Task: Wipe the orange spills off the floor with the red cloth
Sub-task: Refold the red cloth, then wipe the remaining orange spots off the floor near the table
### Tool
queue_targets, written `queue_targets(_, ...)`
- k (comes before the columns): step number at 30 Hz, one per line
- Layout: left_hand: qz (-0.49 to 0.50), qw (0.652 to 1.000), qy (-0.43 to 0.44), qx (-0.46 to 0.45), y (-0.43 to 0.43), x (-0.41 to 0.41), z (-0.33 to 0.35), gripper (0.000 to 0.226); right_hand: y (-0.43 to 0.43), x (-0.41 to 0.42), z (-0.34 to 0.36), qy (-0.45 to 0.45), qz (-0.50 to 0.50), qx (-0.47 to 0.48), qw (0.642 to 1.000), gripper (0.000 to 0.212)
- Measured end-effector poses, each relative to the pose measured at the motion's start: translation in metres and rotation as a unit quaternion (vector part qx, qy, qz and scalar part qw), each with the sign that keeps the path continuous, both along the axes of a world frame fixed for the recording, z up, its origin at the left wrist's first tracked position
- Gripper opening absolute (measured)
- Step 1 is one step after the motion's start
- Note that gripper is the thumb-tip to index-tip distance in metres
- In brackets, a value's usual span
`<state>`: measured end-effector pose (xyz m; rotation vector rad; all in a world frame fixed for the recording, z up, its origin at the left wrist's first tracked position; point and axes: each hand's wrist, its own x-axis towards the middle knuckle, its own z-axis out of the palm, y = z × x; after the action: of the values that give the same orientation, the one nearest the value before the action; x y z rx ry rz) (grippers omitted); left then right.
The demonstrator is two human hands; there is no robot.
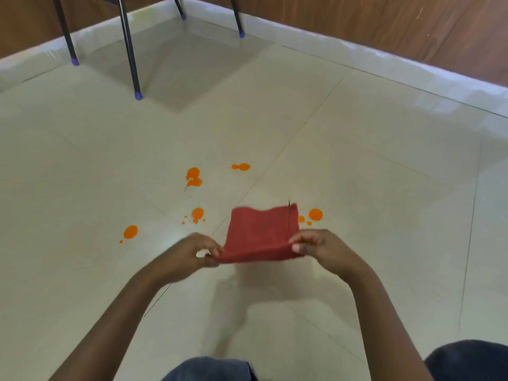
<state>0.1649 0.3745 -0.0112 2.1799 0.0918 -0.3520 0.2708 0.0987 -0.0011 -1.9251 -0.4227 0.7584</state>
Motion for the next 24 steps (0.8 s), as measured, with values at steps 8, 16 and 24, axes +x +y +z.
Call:
queue_targets(8, 0.129, 0.967, 0.122, -0.182, -0.011, -0.019, -0.079, 0.01, 0.006, -0.011, -0.075, 0.153, -0.063, -0.074, 0.983, 0.012)
queue_targets(16, 0.132, 0.957, 0.003, 0.256, -0.043, 0.009, -0.122, 0.04, 0.049, -0.027, -0.116, -0.298, 0.095, -0.284, 0.906, 0.039)
queue_targets(24, 0.101, 0.97, -0.075, 0.21, -0.023, -0.02, -0.15, 0.062, 0.061, -0.045, -0.18, -0.371, 0.264, -0.313, 0.833, 0.047)
